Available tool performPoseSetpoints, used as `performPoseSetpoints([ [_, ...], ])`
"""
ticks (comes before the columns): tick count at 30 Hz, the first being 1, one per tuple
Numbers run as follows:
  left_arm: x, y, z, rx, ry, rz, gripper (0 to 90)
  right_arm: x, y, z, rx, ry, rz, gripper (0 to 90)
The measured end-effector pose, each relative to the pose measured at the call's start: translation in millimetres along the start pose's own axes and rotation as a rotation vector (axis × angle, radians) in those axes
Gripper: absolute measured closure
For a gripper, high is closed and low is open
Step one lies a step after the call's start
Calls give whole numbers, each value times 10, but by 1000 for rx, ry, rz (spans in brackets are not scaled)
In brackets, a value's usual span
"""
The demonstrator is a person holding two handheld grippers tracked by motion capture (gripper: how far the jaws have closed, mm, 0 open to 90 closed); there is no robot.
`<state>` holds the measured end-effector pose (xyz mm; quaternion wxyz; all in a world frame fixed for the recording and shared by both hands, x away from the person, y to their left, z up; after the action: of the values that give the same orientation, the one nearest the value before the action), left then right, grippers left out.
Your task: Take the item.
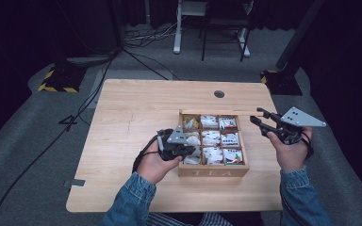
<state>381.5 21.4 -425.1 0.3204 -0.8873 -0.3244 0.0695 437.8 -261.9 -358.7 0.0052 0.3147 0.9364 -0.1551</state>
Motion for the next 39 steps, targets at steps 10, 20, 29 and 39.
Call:
performPoseSetpoints([
  [10, 48, -200, -72, -45, -25, -14, 896, -1, 0, 0, -1, 0, -1, 609],
  [20, 117, -363, -101, -81, -39, -41, 896, -3, 1, 2, -4, 2, -2, 608],
  [29, 238, -511, -36, -92, -45, -56, 896, -3, 0, 5, -5, 5, -7, 607],
  [39, 336, -676, 14, -96, -52, -87, 895, -2, 0, 5, -5, 5, -7, 607],
])
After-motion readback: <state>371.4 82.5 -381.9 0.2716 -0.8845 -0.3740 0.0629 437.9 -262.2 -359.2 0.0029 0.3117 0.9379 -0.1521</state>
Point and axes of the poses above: each handheld gripper's, and its own axes: y roughly forward along the jaws, z roughly out of its underside, x roughly to its left, the point moved 6 cm from there along y, roughly forward along the jaws, and after that the axes turned 13 degrees about -z, right-handed, at the moved point
